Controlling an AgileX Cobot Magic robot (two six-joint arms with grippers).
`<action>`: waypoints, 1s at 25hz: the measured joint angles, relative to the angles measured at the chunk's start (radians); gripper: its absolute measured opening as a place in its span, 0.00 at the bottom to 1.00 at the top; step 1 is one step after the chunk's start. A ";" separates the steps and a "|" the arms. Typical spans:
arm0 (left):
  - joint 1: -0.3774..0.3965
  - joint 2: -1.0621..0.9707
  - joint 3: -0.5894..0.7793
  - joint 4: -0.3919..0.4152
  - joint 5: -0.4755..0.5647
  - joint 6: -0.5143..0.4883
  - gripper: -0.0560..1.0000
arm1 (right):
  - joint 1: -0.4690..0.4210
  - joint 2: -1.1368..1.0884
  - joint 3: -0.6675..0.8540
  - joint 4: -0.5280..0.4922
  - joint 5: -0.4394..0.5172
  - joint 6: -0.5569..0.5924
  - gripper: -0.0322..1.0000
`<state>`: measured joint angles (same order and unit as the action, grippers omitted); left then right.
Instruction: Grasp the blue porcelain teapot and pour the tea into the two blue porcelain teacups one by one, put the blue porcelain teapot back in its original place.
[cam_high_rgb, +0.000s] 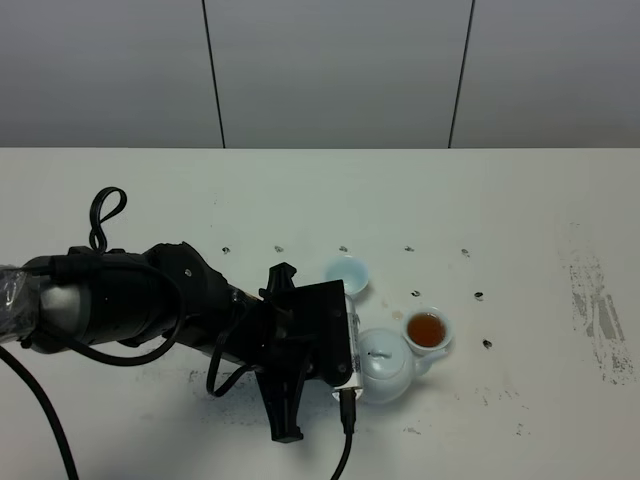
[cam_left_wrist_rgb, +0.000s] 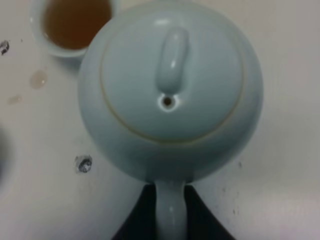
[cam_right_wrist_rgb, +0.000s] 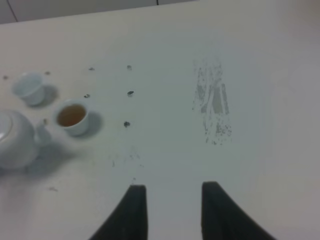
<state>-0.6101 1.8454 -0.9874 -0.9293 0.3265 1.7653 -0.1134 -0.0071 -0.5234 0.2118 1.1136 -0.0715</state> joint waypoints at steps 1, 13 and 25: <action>0.000 0.000 0.000 -0.026 0.002 0.023 0.16 | 0.000 0.000 0.000 0.000 0.000 0.000 0.30; 0.000 0.082 0.000 -0.236 0.016 0.226 0.16 | 0.000 0.000 0.000 0.000 0.000 0.000 0.30; 0.000 0.108 0.000 -0.247 0.008 0.254 0.16 | 0.000 0.000 0.000 0.000 0.000 0.000 0.30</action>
<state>-0.6101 1.9537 -0.9874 -1.1767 0.3342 2.0190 -0.1134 -0.0071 -0.5234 0.2118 1.1136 -0.0715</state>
